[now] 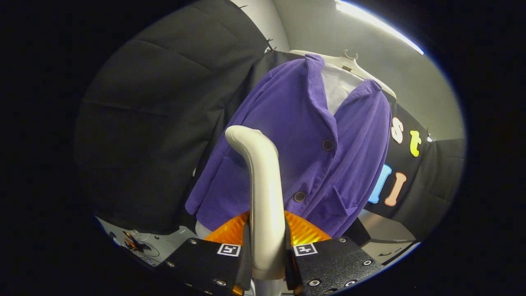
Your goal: Iron the clothes twice with a garment steamer, once on the left side and once on the right side.
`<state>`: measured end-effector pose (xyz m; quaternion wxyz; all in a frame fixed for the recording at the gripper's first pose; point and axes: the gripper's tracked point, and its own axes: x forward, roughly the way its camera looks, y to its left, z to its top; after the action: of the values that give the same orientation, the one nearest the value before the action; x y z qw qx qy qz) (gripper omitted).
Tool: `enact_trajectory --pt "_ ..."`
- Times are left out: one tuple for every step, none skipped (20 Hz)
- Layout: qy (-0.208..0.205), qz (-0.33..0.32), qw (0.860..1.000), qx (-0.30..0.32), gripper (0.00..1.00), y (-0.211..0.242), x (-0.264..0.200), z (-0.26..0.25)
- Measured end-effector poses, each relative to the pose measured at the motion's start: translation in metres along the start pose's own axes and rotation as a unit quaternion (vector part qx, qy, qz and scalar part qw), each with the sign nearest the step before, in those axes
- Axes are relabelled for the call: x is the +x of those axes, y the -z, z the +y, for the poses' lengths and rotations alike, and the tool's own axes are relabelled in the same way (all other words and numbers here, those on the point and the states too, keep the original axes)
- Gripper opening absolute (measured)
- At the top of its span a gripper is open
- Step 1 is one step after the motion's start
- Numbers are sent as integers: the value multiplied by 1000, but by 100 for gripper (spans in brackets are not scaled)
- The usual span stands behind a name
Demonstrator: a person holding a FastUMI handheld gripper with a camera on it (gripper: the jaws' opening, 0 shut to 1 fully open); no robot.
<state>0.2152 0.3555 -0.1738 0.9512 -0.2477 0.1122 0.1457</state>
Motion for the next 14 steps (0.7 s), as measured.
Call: enact_trajectory --pt "-5 7 1000 -4 32 11 -1 4" --pt "-9 13 1000 -8 32 19 -2 9" --pt "-15 24 1000 -9 32 27 -3 12" --pt "-18 30 999 -10 32 37 -5 15" --pt "-17 29 999 -14 32 40 -9 16" --pt "-18 29 999 -16 32 43 -11 18" --pt "-22 35 999 -15 32 47 -13 22" --pt "-29 44 999 -11 32 53 -15 24" --pt "-36 56 998 -7 32 63 -15 25" --pt "-42 67 997 -3 32 73 -19 27" --pt "-47 77 996 -1 32 83 -23 28" --pt "-51 86 995 -1 32 92 -27 27" --pt "-53 91 994 3 32 99 -33 24" --pt "-53 92 994 8 32 103 -40 17"
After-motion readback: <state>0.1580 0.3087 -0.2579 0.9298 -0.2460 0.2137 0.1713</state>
